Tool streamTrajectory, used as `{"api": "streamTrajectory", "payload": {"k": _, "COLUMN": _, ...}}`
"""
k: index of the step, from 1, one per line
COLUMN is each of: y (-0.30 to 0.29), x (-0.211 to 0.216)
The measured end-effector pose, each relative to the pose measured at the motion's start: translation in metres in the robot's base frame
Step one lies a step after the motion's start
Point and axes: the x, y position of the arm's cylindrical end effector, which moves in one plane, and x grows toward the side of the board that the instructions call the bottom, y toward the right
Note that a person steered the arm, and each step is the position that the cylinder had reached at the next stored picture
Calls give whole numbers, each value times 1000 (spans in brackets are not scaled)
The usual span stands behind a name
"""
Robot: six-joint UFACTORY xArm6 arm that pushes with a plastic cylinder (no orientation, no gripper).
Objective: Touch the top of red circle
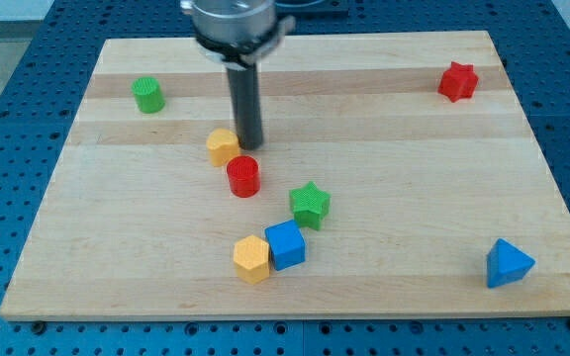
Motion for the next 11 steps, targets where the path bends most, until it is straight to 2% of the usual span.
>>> {"api": "streamTrajectory", "payload": {"k": 1, "y": -29, "x": -18}}
{"api": "streamTrajectory", "payload": {"k": 2, "y": -41, "x": -18}}
{"api": "streamTrajectory", "payload": {"k": 3, "y": -7, "x": -20}}
{"api": "streamTrajectory", "payload": {"k": 4, "y": 6, "x": -15}}
{"api": "streamTrajectory", "payload": {"k": 6, "y": 15, "x": 21}}
{"api": "streamTrajectory", "payload": {"k": 11, "y": -1, "x": 42}}
